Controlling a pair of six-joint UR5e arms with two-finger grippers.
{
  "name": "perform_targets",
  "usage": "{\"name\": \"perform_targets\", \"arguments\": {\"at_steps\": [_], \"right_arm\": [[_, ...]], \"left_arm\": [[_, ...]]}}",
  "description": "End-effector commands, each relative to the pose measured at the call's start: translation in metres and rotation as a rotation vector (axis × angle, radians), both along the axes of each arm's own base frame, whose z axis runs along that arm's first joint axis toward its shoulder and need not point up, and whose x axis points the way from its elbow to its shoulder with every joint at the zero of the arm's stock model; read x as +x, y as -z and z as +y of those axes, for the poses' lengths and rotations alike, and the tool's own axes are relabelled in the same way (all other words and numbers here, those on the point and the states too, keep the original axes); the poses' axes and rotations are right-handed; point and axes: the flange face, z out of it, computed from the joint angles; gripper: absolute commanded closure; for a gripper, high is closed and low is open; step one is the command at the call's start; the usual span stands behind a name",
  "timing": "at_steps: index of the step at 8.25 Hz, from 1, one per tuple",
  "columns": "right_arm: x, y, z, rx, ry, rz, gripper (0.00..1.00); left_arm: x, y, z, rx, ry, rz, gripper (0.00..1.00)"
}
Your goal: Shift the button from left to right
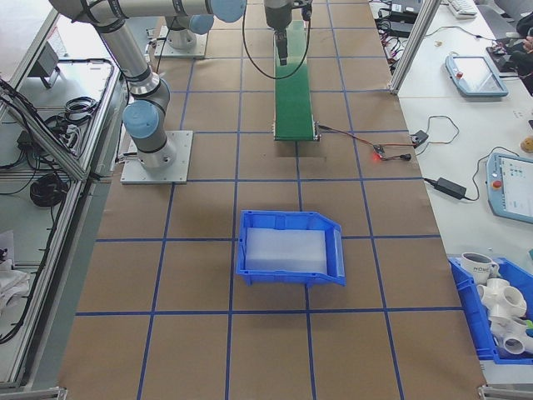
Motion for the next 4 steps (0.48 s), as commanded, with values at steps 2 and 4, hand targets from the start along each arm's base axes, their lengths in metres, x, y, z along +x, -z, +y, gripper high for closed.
{"name": "perform_targets", "arguments": {"at_steps": [2, 4], "right_arm": [[-0.0001, -0.0006, -0.0001, -0.001, 0.0, 0.001, 0.0], [-0.0001, -0.0006, -0.0001, -0.001, 0.0, 0.001, 0.0]], "left_arm": [[0.0023, 0.0226, -0.0017, 0.018, -0.005, 0.018, 0.0], [0.0059, 0.0207, -0.0051, -0.012, -0.003, -0.013, 0.09]]}}
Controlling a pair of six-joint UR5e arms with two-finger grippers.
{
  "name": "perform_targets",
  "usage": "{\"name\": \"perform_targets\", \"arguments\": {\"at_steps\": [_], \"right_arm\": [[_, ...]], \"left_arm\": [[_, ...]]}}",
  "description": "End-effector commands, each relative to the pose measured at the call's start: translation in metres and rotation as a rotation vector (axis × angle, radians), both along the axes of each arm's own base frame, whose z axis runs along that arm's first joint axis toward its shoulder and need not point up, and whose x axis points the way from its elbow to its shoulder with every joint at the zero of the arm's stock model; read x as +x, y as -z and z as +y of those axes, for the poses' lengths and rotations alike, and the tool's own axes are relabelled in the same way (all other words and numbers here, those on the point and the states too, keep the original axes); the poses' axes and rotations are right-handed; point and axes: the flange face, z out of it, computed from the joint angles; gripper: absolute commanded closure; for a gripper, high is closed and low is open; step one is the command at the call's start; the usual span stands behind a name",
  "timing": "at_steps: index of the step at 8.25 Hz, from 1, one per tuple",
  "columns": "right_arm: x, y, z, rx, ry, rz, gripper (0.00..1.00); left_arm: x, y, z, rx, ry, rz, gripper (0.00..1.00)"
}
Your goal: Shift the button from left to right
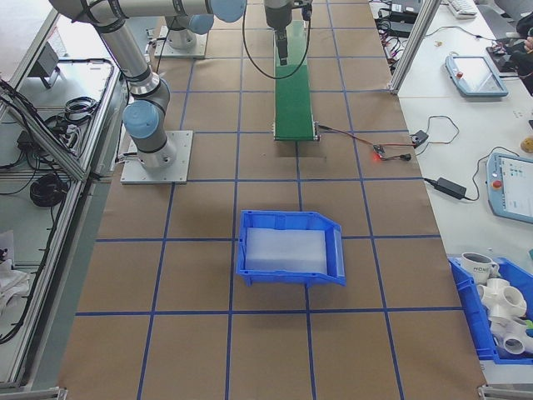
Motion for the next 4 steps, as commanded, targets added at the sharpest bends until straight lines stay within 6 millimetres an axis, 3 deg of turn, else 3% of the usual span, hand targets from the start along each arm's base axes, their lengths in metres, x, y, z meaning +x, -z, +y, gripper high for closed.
{"name": "perform_targets", "arguments": {"at_steps": [1, 2, 3, 4], "right_arm": [[0.0, 0.0, 0.0001, 0.001, 0.0, 0.0, 0.0], [0.0, 0.0, 0.0001, 0.001, 0.0, 0.0, 0.0], [0.0, 0.0007, 0.0002, 0.003, 0.0, 0.0, 0.0], [0.0, 0.0008, 0.0002, 0.003, 0.0, 0.0, 0.0]], "left_arm": [[0.0036, -0.0017, -0.0038, -0.032, 0.004, -0.029, 0.24], [0.0032, -0.0017, -0.0043, -0.037, 0.004, -0.026, 0.4], [0.0029, -0.001, -0.004, -0.036, 0.004, -0.024, 0.49], [0.0023, 0.0009, -0.0038, -0.035, 0.004, -0.02, 0.49]]}}
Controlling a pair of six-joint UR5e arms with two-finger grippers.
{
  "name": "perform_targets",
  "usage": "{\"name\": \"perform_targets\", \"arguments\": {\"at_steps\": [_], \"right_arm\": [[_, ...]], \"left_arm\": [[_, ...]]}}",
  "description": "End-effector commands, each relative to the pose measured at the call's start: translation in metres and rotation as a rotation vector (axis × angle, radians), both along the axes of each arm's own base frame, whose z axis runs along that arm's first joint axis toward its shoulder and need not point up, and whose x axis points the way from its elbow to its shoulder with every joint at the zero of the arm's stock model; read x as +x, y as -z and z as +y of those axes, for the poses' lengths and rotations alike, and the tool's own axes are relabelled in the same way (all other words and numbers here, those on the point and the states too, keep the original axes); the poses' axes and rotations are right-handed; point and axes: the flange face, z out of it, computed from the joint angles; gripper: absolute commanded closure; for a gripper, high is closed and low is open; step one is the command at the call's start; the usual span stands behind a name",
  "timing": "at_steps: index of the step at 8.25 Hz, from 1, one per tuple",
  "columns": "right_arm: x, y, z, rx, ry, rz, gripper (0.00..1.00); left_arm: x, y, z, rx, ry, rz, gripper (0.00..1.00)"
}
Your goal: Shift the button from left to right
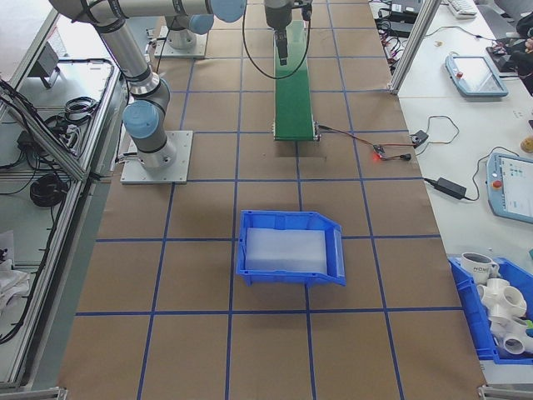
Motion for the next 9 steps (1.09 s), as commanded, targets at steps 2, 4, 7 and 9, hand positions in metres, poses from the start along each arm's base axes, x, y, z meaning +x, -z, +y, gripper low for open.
{"name": "perform_targets", "arguments": {"at_steps": [2, 4, 7, 9], "right_arm": [[0.0, 0.0, 0.0, 0.001, 0.0, 0.0, 0.0], [0.0, 0.0, 0.0, 0.001, 0.0, 0.0, 0.0], [0.0, 0.0, 0.0, 0.003, 0.0, 0.003, 0.0], [0.0, 0.0, 0.0, 0.003, 0.0, 0.003, 0.0]], "left_arm": [[-0.002, 0.003, 0.001, 0.004, 0.003, 0.011, 0.6], [-0.006, -0.023, -0.003, -0.063, 0.001, 0.021, 0.71], [-0.028, -0.125, 0.005, -0.163, -0.034, -0.006, 0.71], [-0.067, -0.172, 0.013, -0.129, -0.192, 0.024, 0.71]]}}
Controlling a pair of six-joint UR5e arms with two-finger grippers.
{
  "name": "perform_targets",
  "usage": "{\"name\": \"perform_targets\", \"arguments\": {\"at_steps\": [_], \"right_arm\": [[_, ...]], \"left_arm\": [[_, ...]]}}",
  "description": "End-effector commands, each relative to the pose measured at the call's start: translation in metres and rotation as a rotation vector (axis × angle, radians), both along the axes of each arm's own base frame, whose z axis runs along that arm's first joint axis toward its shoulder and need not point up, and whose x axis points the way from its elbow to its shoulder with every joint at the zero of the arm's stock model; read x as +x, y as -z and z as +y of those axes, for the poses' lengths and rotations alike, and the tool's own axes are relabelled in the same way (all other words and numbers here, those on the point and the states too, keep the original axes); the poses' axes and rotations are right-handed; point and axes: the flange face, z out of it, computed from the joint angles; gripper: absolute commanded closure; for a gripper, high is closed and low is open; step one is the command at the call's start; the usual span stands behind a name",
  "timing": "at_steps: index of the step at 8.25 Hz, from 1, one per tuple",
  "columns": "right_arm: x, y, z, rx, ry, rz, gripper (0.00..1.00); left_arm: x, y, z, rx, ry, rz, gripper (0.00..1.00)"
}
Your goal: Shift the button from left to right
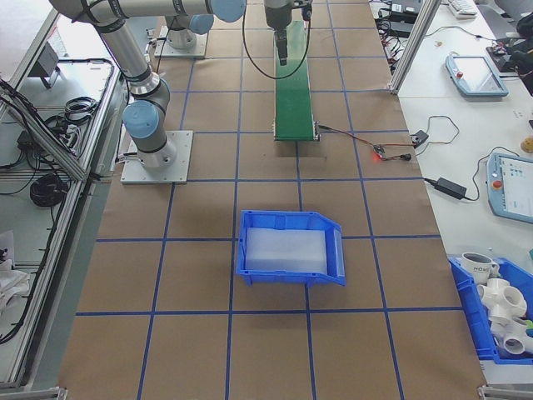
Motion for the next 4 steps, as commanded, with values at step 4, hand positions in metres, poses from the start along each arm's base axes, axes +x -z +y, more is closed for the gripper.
{"name": "perform_targets", "arguments": {"at_steps": [4], "right_arm": [[0.0, 0.0, 0.0, 0.0, 0.0, 0.0, 0.0]], "left_arm": [[-0.235, -0.162, -0.015, -0.086, -0.459, -0.011, 0.71]]}}
